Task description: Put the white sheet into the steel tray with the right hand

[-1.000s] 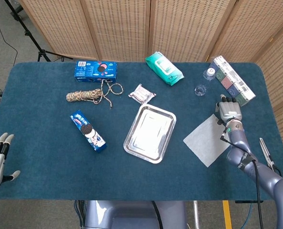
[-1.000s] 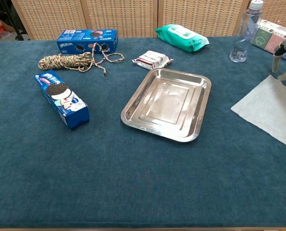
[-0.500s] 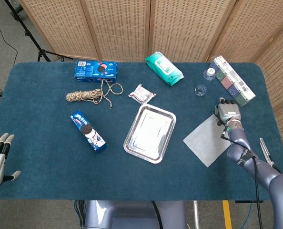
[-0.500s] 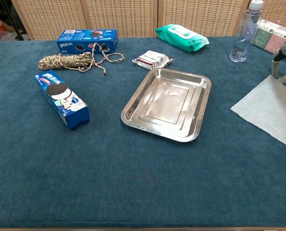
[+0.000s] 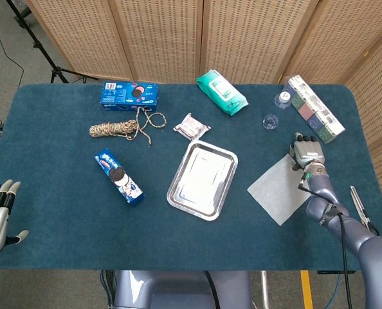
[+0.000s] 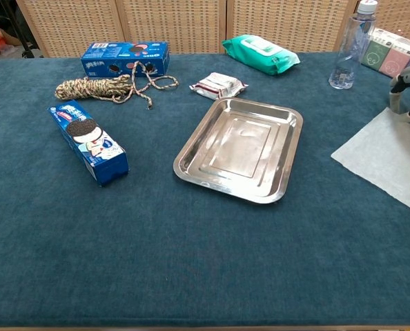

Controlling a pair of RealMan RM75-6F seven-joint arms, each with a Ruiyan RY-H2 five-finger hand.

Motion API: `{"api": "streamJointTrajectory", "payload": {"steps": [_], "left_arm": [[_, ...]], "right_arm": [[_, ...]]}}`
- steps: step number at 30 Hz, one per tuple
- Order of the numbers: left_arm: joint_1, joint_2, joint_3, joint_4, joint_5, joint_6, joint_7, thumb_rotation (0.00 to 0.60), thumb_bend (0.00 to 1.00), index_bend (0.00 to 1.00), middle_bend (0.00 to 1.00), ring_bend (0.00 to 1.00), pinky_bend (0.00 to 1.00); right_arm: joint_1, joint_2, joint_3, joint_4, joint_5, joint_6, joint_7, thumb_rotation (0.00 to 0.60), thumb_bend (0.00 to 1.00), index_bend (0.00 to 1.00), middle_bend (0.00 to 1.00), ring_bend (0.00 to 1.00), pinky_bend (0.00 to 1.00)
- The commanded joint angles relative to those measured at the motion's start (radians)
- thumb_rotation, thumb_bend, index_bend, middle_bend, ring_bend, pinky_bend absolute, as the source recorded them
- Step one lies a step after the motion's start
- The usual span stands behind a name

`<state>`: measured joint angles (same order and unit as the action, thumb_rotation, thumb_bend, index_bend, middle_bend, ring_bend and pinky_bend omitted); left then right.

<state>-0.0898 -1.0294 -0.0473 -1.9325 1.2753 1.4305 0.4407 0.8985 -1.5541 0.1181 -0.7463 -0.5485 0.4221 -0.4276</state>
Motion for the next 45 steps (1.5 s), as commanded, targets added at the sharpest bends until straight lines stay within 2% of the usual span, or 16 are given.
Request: {"api": "streamJointTrajectory", "payload": {"steps": [1, 11, 16, 20, 26, 31, 33, 38, 41, 45], "left_arm": [[-0.001, 0.000, 0.001, 0.000, -0.001, 0.000, 0.000, 0.600, 0.00, 0.00, 0.00, 0.00, 0.00], [-0.003, -0.001, 0.005, 0.000, -0.001, 0.001, 0.000, 0.600, 0.00, 0.00, 0.00, 0.00, 0.00], [-0.004, 0.001, 0.008, -0.001, 0.000, 0.001, -0.003, 0.600, 0.00, 0.00, 0.00, 0.00, 0.00], [-0.006, 0.005, 0.011, 0.001, 0.001, -0.005, -0.010, 0.600, 0.00, 0.00, 0.00, 0.00, 0.00], [-0.007, 0.014, 0.018, 0.000, 0.014, -0.011, -0.028, 0.600, 0.00, 0.00, 0.00, 0.00, 0.00], [-0.006, 0.018, 0.025, -0.004, 0.030, -0.011, -0.035, 0.600, 0.00, 0.00, 0.00, 0.00, 0.00], [-0.004, 0.022, 0.030, -0.008, 0.044, -0.007, -0.042, 0.600, 0.00, 0.00, 0.00, 0.00, 0.00], [0.000, 0.033, 0.035, -0.007, 0.056, -0.005, -0.064, 0.600, 0.00, 0.00, 0.00, 0.00, 0.00], [0.001, 0.041, 0.036, -0.007, 0.061, -0.006, -0.081, 0.600, 0.00, 0.00, 0.00, 0.00, 0.00], [0.001, 0.048, 0.037, -0.004, 0.063, -0.011, -0.094, 0.600, 0.00, 0.00, 0.00, 0.00, 0.00]], "right_arm": [[-0.007, -0.006, 0.007, 0.010, -0.029, -0.003, 0.027, 0.600, 0.47, 0.64, 0.00, 0.00, 0.00], [-0.023, -0.008, 0.024, 0.011, -0.120, -0.006, 0.112, 0.600, 0.51, 0.68, 0.00, 0.00, 0.00], [-0.035, 0.019, 0.046, -0.034, -0.155, 0.017, 0.160, 0.600, 0.52, 0.70, 0.00, 0.00, 0.00], [-0.064, 0.092, 0.064, -0.157, -0.216, 0.082, 0.201, 0.600, 0.52, 0.70, 0.00, 0.00, 0.00], [-0.127, 0.262, 0.094, -0.450, -0.341, 0.197, 0.277, 0.600, 0.54, 0.70, 0.00, 0.00, 0.00], [-0.148, 0.358, 0.115, -0.643, -0.413, 0.262, 0.300, 0.600, 0.54, 0.70, 0.00, 0.00, 0.00], [-0.137, 0.389, 0.131, -0.752, -0.449, 0.299, 0.281, 0.600, 0.55, 0.70, 0.00, 0.00, 0.00], [-0.089, 0.400, 0.154, -0.862, -0.383, 0.323, 0.214, 0.600, 0.54, 0.70, 0.00, 0.00, 0.00], [-0.034, 0.387, 0.167, -0.910, -0.291, 0.342, 0.140, 0.600, 0.54, 0.70, 0.00, 0.00, 0.00], [0.051, 0.334, 0.160, -0.916, -0.143, 0.393, 0.016, 0.600, 0.54, 0.70, 0.00, 0.00, 0.00]]}}
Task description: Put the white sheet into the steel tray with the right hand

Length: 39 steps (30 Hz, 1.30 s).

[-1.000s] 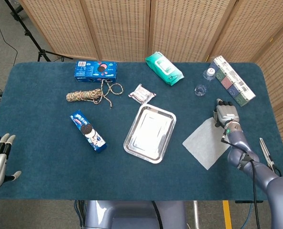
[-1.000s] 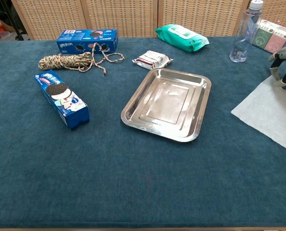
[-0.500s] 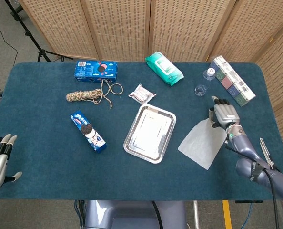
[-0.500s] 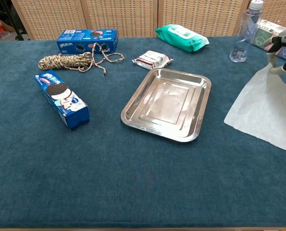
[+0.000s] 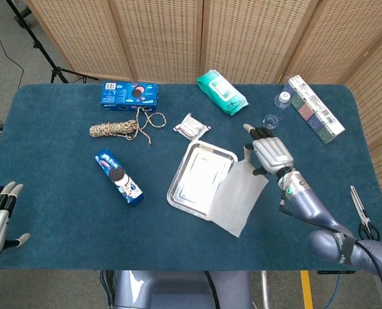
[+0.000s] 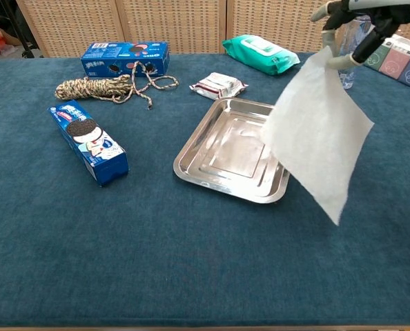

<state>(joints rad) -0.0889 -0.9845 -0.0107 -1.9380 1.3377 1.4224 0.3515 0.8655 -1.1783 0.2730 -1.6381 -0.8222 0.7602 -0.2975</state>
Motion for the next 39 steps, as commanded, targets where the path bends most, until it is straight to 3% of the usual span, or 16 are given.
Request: {"api": "streamJointTrajectory", "payload": {"steps": [1, 7, 14, 28, 39], "left_arm": [[-0.001, 0.005, 0.001, 0.002, 0.001, -0.004, -0.010, 0.600, 0.00, 0.00, 0.00, 0.00, 0.00], [-0.002, 0.016, 0.000, 0.009, 0.000, -0.012, -0.037, 0.600, 0.00, 0.00, 0.00, 0.00, 0.00], [-0.006, 0.026, -0.005, 0.022, -0.017, -0.027, -0.066, 0.600, 0.00, 0.00, 0.00, 0.00, 0.00], [-0.017, 0.033, -0.014, 0.021, -0.047, -0.047, -0.080, 0.600, 0.00, 0.00, 0.00, 0.00, 0.00], [-0.024, 0.044, -0.020, 0.027, -0.070, -0.067, -0.107, 0.600, 0.00, 0.00, 0.00, 0.00, 0.00]], "right_arm": [[0.111, -0.070, 0.003, -0.015, 0.181, 0.077, -0.151, 0.600, 0.55, 0.70, 0.00, 0.00, 0.00], [0.221, -0.202, -0.028, 0.072, 0.361, 0.162, -0.318, 0.600, 0.57, 0.70, 0.00, 0.00, 0.00], [0.274, -0.310, -0.039, 0.198, 0.461, 0.195, -0.395, 0.600, 0.57, 0.70, 0.00, 0.00, 0.00], [0.349, -0.551, 0.054, 0.437, 0.603, 0.274, -0.459, 0.600, 0.57, 0.70, 0.00, 0.00, 0.00], [0.410, -0.694, 0.102, 0.600, 0.621, 0.270, -0.547, 0.600, 0.57, 0.70, 0.00, 0.00, 0.00]]}}
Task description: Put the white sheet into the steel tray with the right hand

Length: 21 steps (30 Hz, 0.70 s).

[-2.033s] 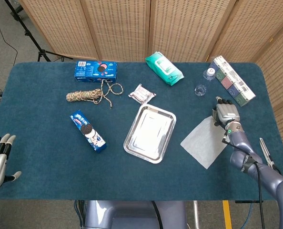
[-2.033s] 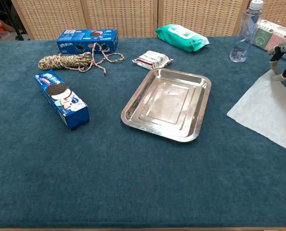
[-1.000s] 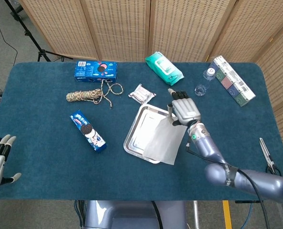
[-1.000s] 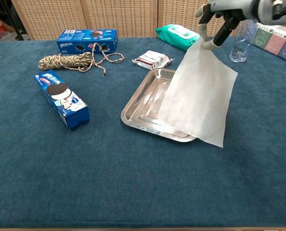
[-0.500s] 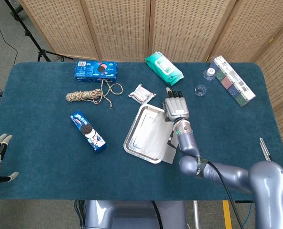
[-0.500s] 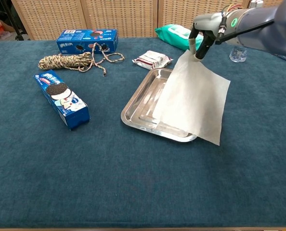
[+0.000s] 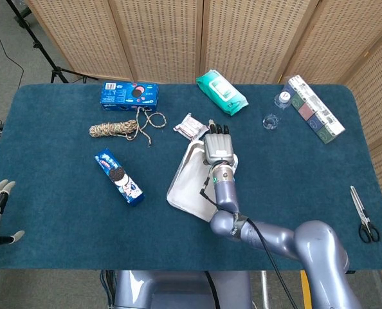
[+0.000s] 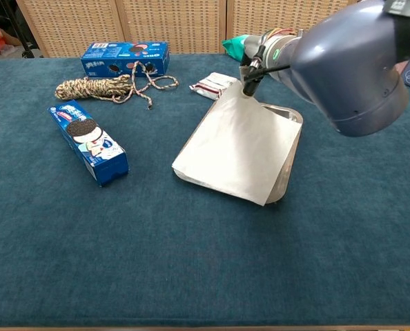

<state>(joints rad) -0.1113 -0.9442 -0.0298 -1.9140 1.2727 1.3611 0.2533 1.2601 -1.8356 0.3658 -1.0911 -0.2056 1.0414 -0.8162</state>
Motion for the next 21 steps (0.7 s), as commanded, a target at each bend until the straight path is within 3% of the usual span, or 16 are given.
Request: {"api": "streamJointTrajectory", "payload": {"steps": [1, 9, 12, 15, 17, 21], "left_arm": [[-0.003, 0.006, -0.002, 0.006, -0.009, -0.011, -0.017, 0.600, 0.00, 0.00, 0.00, 0.00, 0.00], [-0.013, 0.015, -0.005, 0.016, -0.023, -0.034, -0.039, 0.600, 0.00, 0.00, 0.00, 0.00, 0.00], [-0.013, 0.015, -0.005, 0.015, -0.024, -0.032, -0.039, 0.600, 0.00, 0.00, 0.00, 0.00, 0.00], [-0.013, 0.014, -0.004, 0.015, -0.025, -0.031, -0.036, 0.600, 0.00, 0.00, 0.00, 0.00, 0.00], [-0.014, 0.012, -0.002, 0.015, -0.024, -0.032, -0.031, 0.600, 0.00, 0.00, 0.00, 0.00, 0.00], [-0.015, 0.009, -0.001, 0.014, -0.022, -0.032, -0.028, 0.600, 0.00, 0.00, 0.00, 0.00, 0.00]], "right_arm": [[0.017, -0.051, 0.012, 0.085, 0.008, -0.023, -0.033, 0.600, 0.57, 0.70, 0.00, 0.00, 0.00], [0.013, -0.104, 0.048, 0.197, -0.014, -0.083, -0.048, 0.600, 0.54, 0.68, 0.00, 0.00, 0.00], [0.007, -0.103, 0.057, 0.190, -0.035, -0.102, -0.040, 0.600, 0.37, 0.40, 0.00, 0.00, 0.00], [0.002, -0.091, 0.051, 0.164, -0.069, -0.107, -0.048, 0.600, 0.09, 0.05, 0.00, 0.00, 0.00], [-0.001, -0.082, 0.045, 0.141, -0.115, -0.094, -0.042, 0.600, 0.01, 0.00, 0.00, 0.00, 0.00], [-0.004, -0.076, 0.036, 0.129, -0.181, -0.055, -0.030, 0.600, 0.00, 0.00, 0.00, 0.00, 0.00]]}}
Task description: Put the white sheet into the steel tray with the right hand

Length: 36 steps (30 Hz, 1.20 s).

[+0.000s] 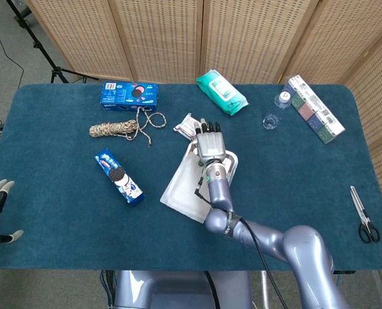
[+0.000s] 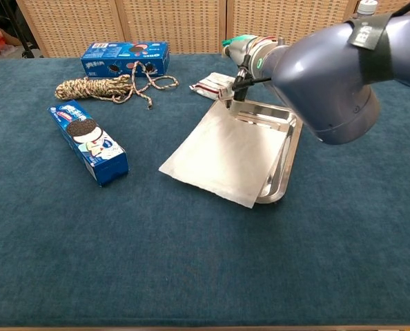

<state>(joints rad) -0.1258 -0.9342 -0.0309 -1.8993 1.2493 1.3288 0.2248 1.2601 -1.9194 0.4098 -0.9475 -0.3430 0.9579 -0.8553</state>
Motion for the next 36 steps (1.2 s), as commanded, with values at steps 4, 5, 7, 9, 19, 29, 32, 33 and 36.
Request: {"api": "streamJointTrajectory", "payload": {"steps": [4, 5, 7, 9, 19, 29, 32, 33, 36], "left_arm": [[0.001, -0.002, 0.004, -0.001, 0.007, 0.004, 0.005, 0.600, 0.00, 0.00, 0.00, 0.00, 0.00], [0.000, -0.003, 0.005, -0.001, 0.009, 0.003, 0.007, 0.600, 0.00, 0.00, 0.00, 0.00, 0.00], [-0.001, -0.004, 0.008, -0.002, 0.011, 0.001, 0.009, 0.600, 0.00, 0.00, 0.00, 0.00, 0.00], [-0.001, -0.005, 0.010, -0.002, 0.014, -0.001, 0.011, 0.600, 0.00, 0.00, 0.00, 0.00, 0.00], [0.000, -0.007, 0.018, -0.009, 0.033, 0.004, 0.019, 0.600, 0.00, 0.00, 0.00, 0.00, 0.00], [0.002, -0.012, 0.029, -0.014, 0.054, 0.010, 0.033, 0.600, 0.00, 0.00, 0.00, 0.00, 0.00], [0.002, -0.012, 0.029, -0.013, 0.053, 0.008, 0.031, 0.600, 0.00, 0.00, 0.00, 0.00, 0.00], [0.001, -0.012, 0.029, -0.012, 0.052, 0.007, 0.031, 0.600, 0.00, 0.00, 0.00, 0.00, 0.00], [0.001, -0.011, 0.028, -0.012, 0.050, 0.008, 0.029, 0.600, 0.00, 0.00, 0.00, 0.00, 0.00]], "right_arm": [[-0.026, 0.037, 0.005, -0.080, -0.082, 0.059, 0.030, 0.600, 0.00, 0.00, 0.00, 0.00, 0.00], [-0.039, 0.059, 0.009, -0.125, -0.086, 0.060, 0.036, 0.600, 0.00, 0.00, 0.00, 0.00, 0.00], [-0.063, 0.101, 0.009, -0.208, -0.097, 0.058, 0.048, 0.600, 0.03, 0.00, 0.00, 0.00, 0.00], [-0.092, 0.150, 0.006, -0.300, -0.118, 0.052, 0.072, 0.600, 0.16, 0.00, 0.00, 0.00, 0.00], [-0.270, 0.375, -0.062, -0.723, -0.333, 0.016, 0.305, 0.600, 0.92, 0.28, 0.20, 0.15, 0.23], [-0.312, 0.396, -0.174, -0.770, -0.462, -0.013, 0.356, 0.600, 1.00, 0.39, 0.32, 0.28, 0.38], [-0.306, 0.371, -0.186, -0.741, -0.442, -0.014, 0.350, 0.600, 1.00, 0.39, 0.32, 0.29, 0.38], [-0.304, 0.365, -0.190, -0.734, -0.434, -0.015, 0.349, 0.600, 1.00, 0.39, 0.32, 0.29, 0.38], [-0.301, 0.350, -0.202, -0.718, -0.417, -0.022, 0.346, 0.600, 1.00, 0.39, 0.32, 0.29, 0.39]]}}
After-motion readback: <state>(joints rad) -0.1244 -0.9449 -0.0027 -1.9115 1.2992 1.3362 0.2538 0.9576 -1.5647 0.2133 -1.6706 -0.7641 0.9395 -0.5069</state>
